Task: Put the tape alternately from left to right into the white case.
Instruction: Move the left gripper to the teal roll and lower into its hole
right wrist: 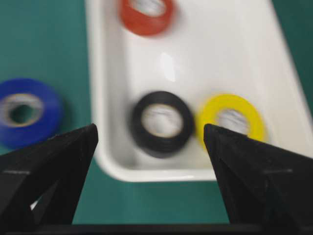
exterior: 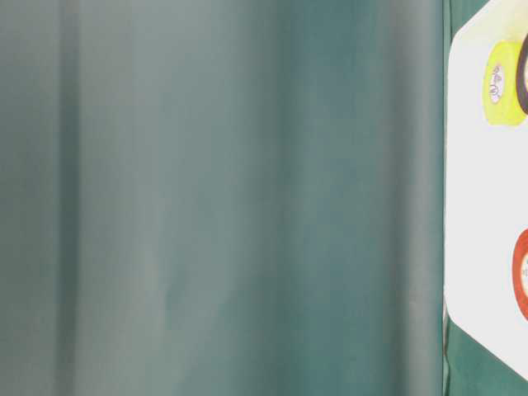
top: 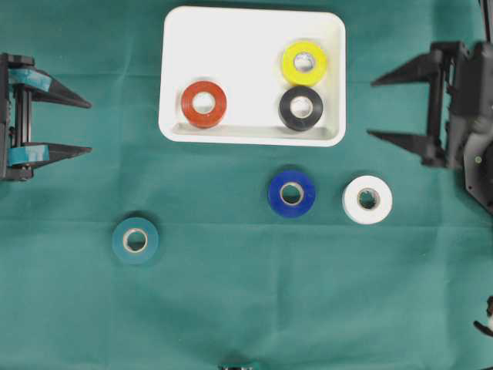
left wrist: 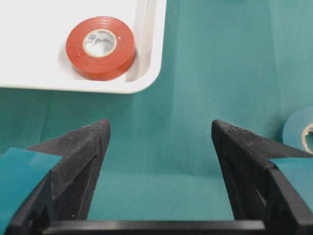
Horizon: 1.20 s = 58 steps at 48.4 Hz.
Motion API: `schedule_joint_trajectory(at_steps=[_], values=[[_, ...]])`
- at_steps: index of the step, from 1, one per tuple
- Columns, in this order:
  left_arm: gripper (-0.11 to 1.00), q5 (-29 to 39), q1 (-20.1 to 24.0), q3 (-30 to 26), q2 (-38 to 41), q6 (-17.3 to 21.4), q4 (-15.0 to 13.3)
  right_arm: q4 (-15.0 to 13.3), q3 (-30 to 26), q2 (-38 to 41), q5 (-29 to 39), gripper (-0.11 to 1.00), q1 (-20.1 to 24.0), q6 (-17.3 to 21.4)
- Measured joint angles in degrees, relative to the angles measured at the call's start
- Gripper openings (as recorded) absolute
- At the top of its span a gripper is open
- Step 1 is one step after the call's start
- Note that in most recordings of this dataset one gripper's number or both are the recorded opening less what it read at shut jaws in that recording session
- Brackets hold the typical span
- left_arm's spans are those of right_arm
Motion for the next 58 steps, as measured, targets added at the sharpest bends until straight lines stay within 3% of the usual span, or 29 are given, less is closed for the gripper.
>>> schedule_joint_trajectory(at_steps=[11,30,46,58], values=[[0.8,0.09,0.0,0.0,0.0,0.0,0.0,0.0,2.64,-3.34,-0.97,0.59,5.62,0.09],[0.8,0.09,-0.18,0.0,0.0,0.0,0.0,-0.09,3.25,-2.02,-3.16,0.59,6.24,0.09],[0.79,0.09,-11.34,0.53,-1.76,0.26,0.0,-0.09,4.04,-2.02,-3.16,0.59,6.15,0.09],[0.77,0.18,-13.45,1.32,-2.9,0.18,0.09,-0.18,4.04,-2.02,-3.16,0.59,6.24,0.09]])
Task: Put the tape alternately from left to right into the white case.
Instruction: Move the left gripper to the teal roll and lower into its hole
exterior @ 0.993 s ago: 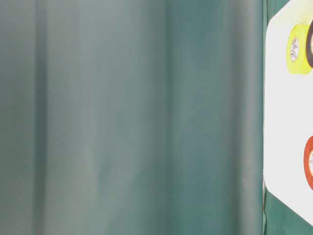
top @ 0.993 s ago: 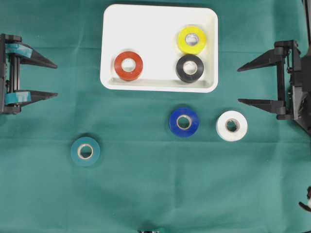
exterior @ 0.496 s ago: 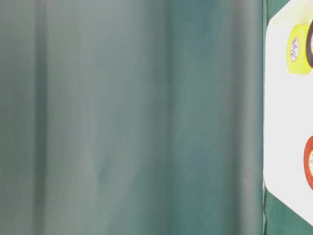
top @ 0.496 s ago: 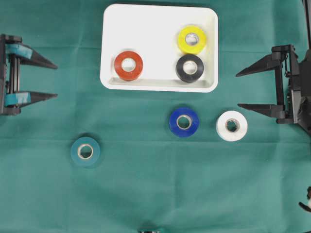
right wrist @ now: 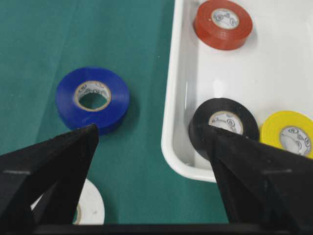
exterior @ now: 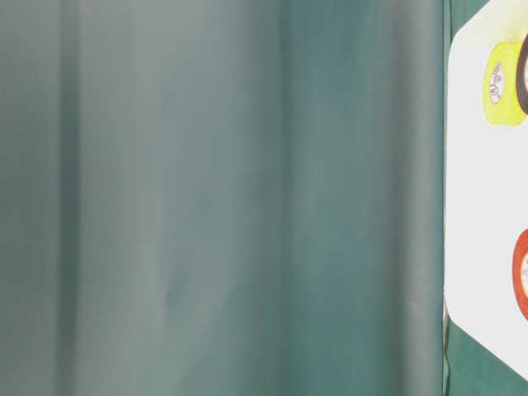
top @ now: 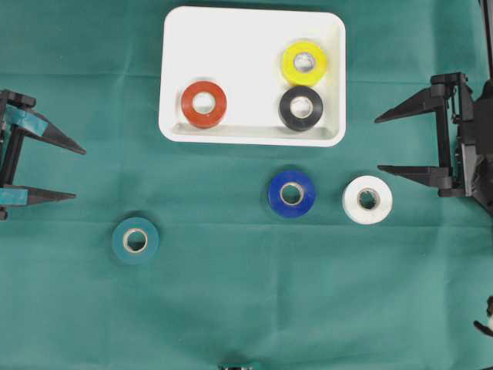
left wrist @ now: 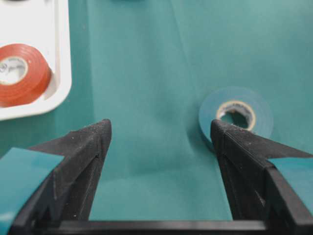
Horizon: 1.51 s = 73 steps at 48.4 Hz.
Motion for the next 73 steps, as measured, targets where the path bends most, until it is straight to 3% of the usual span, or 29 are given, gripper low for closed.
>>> schedule_joint_trajectory(at_steps=[11,32,46,54,65,73], values=[[0.73,-0.09,-0.18,-1.67,2.72,0.0,0.0,0.0,0.0,-0.09,0.09,0.59,0.0,0.0],[0.71,-0.97,-3.6,-12.92,21.97,0.62,0.0,0.0,0.0,-0.09,0.0,0.59,0.0,0.0],[0.7,-0.35,-4.66,-16.7,28.92,0.35,0.0,0.0,0.0,0.0,0.0,0.59,0.0,0.0],[0.69,2.99,-4.75,-17.49,31.46,0.44,0.0,0.0,0.0,0.0,0.0,0.59,0.0,0.0],[0.54,11.87,-4.92,-21.27,37.62,0.26,0.0,0.0,-0.09,0.0,0.09,0.59,0.0,0.0],[0.53,13.97,-5.27,-24.43,40.87,0.44,0.0,0.0,0.0,0.0,0.0,0.59,0.0,0.0]])
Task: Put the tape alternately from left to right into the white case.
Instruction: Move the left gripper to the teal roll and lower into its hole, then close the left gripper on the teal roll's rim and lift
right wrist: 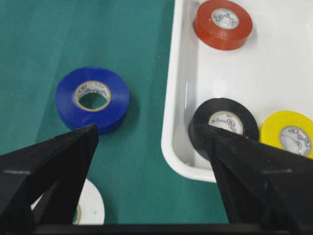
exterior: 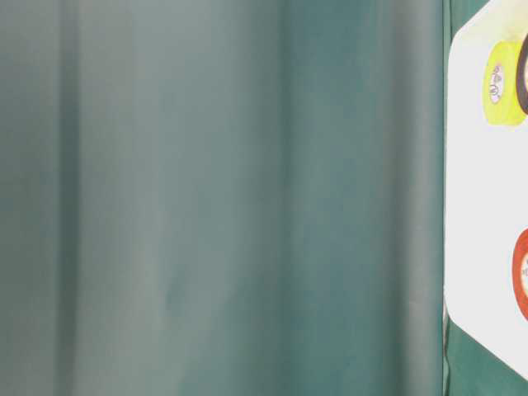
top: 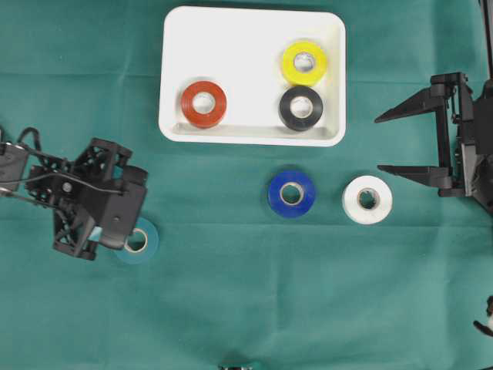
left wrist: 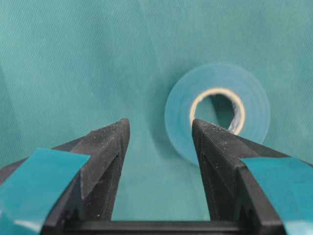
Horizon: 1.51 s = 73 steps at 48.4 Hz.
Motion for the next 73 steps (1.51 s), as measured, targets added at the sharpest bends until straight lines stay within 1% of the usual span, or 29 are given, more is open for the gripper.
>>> schedule_joint_trajectory(at_steps=[8,15,18,23,27,45,66,73], values=[[0.54,0.26,-0.09,-0.79,1.76,-0.26,0.0,0.0,0.0,0.0,0.0,0.59,0.0,0.0],[0.61,-0.09,-0.09,-1.14,2.46,-0.62,0.0,0.0,0.0,-0.09,0.0,0.59,0.0,0.0],[0.68,-0.26,-0.09,-1.41,2.81,-0.62,0.0,0.0,0.0,0.0,0.0,0.59,0.0,0.0],[0.9,-0.26,-0.09,-1.93,3.34,-0.62,-0.09,0.0,0.0,-0.09,0.0,0.59,-0.09,0.0],[0.97,-0.26,-0.18,-2.46,4.13,-0.62,0.0,0.0,0.0,-0.09,0.0,0.59,0.0,0.0],[0.97,-0.18,-0.26,-3.25,9.32,-0.62,0.0,0.0,0.0,0.0,0.0,0.59,0.0,0.0],[0.96,-0.18,-0.26,-2.72,13.27,-0.7,0.0,0.0,0.0,0.0,0.0,0.59,0.0,0.0],[0.96,-0.35,-0.26,-2.72,13.45,-0.53,0.0,0.0,0.0,0.0,-0.09,0.59,0.0,-0.09]])
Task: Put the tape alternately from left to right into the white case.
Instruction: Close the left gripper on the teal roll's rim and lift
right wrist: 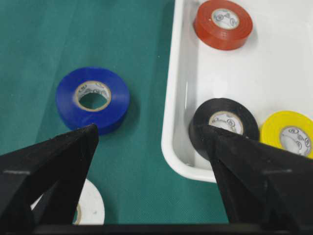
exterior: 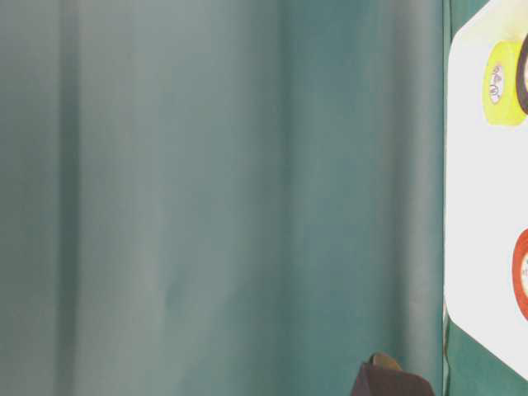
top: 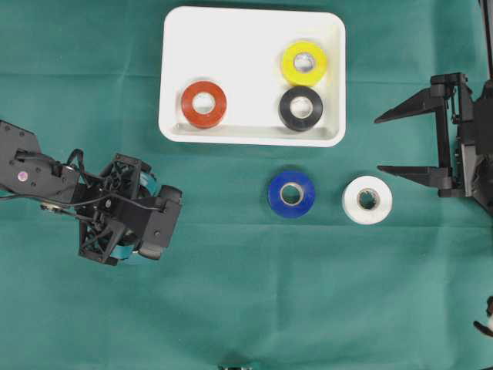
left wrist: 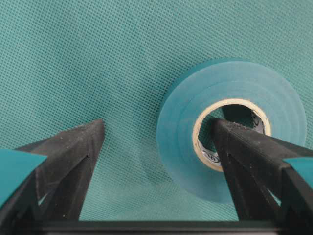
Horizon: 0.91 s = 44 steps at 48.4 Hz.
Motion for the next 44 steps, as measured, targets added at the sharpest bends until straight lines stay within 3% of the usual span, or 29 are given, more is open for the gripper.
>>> schedule_joint_trajectory(at_steps=[3,6,17,32,44], values=[[0.93,0.09,0.0,0.0,0.09,-0.09,0.0,0.0,0.0,0.0,0.09,0.59,0.0,0.09],[0.83,0.09,0.0,0.0,0.0,0.0,-0.09,0.0,0.09,0.0,0.0,0.59,0.0,0.09],[0.23,0.18,-0.26,-0.18,-0.53,0.18,0.0,0.0,0.62,0.0,-0.79,0.59,0.0,0.09],[0.22,1.14,-0.18,-0.79,-2.37,0.0,0.0,0.0,0.7,0.0,-1.05,0.59,0.0,0.0],[0.22,5.27,-0.18,-4.83,-8.53,0.0,0.0,0.0,0.7,0.0,-1.05,0.59,0.0,0.09]])
